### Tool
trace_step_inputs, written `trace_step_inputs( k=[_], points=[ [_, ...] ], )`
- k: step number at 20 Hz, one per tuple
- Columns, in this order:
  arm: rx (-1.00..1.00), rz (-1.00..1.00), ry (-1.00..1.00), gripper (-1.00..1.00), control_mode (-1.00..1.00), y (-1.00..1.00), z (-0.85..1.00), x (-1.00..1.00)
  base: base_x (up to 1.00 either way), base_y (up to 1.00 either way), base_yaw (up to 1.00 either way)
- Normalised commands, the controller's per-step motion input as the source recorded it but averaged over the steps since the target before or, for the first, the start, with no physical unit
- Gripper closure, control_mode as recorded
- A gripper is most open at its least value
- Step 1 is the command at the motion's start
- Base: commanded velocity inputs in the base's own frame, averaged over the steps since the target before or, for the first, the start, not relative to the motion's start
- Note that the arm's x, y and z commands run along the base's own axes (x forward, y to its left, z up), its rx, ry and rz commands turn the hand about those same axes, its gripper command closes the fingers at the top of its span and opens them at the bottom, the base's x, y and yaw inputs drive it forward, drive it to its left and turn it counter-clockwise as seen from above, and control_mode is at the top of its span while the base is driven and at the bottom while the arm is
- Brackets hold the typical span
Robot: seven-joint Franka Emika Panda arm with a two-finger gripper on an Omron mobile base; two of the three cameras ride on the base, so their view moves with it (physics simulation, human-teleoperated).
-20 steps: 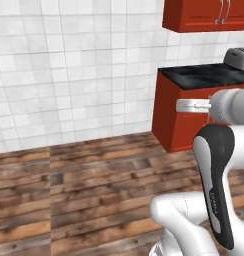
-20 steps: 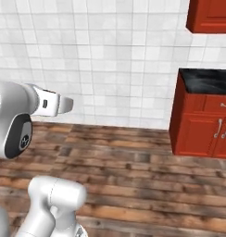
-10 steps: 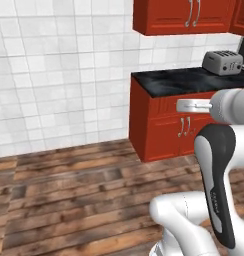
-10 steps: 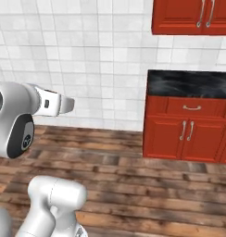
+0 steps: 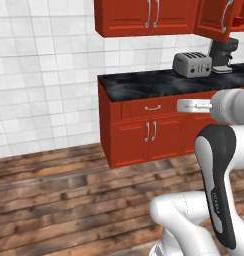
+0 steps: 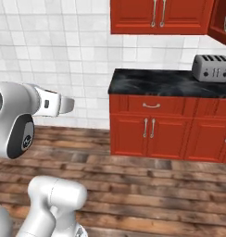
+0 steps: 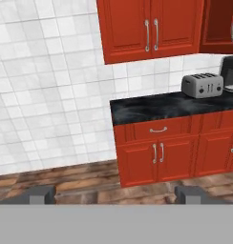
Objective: Open the cabinet directly in front. Then move the liquor and the mug to the dining counter with the candle on it.
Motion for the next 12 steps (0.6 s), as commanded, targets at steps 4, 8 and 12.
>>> trace_step_inputs(
  k=[4,8,12],
  points=[
    [0.00,0.00,0.00,-1.00,1.00,0.00,0.00,0.00,0.32,-1.00,-0.01],
    [0.00,0.00,0.00,-1.00,1.00,0.00,0.00,0.00,0.33,-1.00,0.00],
    [0.00,0.00,0.00,-1.00,1.00,0.00,0.00,0.00,0.40,-1.00,0.00]
  ],
)
